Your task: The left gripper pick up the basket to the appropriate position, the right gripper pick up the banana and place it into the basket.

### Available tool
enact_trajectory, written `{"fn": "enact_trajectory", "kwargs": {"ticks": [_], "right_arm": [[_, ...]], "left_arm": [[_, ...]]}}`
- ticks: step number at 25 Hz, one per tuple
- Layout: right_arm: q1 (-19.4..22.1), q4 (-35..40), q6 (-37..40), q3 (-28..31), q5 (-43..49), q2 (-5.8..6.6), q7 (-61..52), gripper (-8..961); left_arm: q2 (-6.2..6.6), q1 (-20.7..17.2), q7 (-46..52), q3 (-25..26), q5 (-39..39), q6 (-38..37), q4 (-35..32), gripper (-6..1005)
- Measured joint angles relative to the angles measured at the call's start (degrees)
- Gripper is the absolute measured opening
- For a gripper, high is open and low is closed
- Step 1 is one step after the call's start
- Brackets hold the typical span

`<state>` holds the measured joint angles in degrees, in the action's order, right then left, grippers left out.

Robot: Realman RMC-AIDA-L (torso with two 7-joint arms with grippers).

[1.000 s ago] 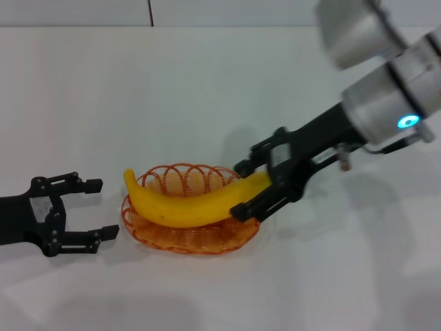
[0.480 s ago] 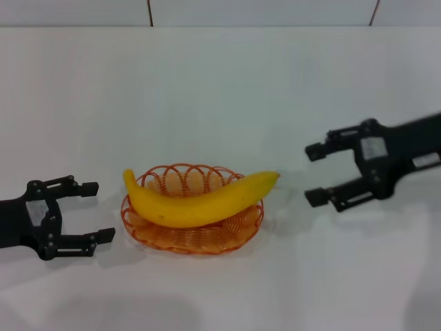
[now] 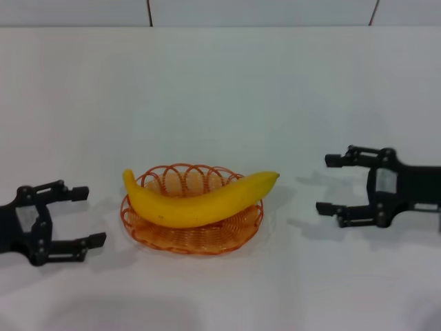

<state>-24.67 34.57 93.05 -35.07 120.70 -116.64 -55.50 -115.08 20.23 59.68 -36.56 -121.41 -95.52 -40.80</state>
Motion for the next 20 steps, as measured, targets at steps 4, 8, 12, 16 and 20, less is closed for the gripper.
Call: {"fn": "enact_trajectory", "kwargs": {"ticks": [4, 8, 12, 16, 20], "right_arm": [[-0.2, -1.8, -3.3, -0.6, 0.3, -0.04, 1.7, 854], [-0.3, -2.9, -3.5, -1.0, 0.5, -0.07, 2.5, 854], [-0.4, -3.6, -3.6, -0.9, 0.3, -0.09, 3.1, 854], [-0.4, -3.8, -3.6, -0.8, 0.2, -0.09, 3.3, 854], [-0.4, -3.8, -3.6, -0.8, 0.2, -0.09, 3.3, 854]], "left_arm": [[0.15, -0.6, -2.3, -0.3, -0.9, -0.3, 0.1, 880], [0.16, -1.1, -3.4, -0.3, -1.8, -0.2, 0.1, 881], [0.23, -1.7, -3.8, 0.0, -2.2, -0.1, 0.2, 881], [0.19, -1.5, -4.0, -0.1, -2.2, 0.0, 0.2, 880], [0.11, -1.4, -4.0, -0.1, -2.2, 0.1, 0.2, 880]]}}
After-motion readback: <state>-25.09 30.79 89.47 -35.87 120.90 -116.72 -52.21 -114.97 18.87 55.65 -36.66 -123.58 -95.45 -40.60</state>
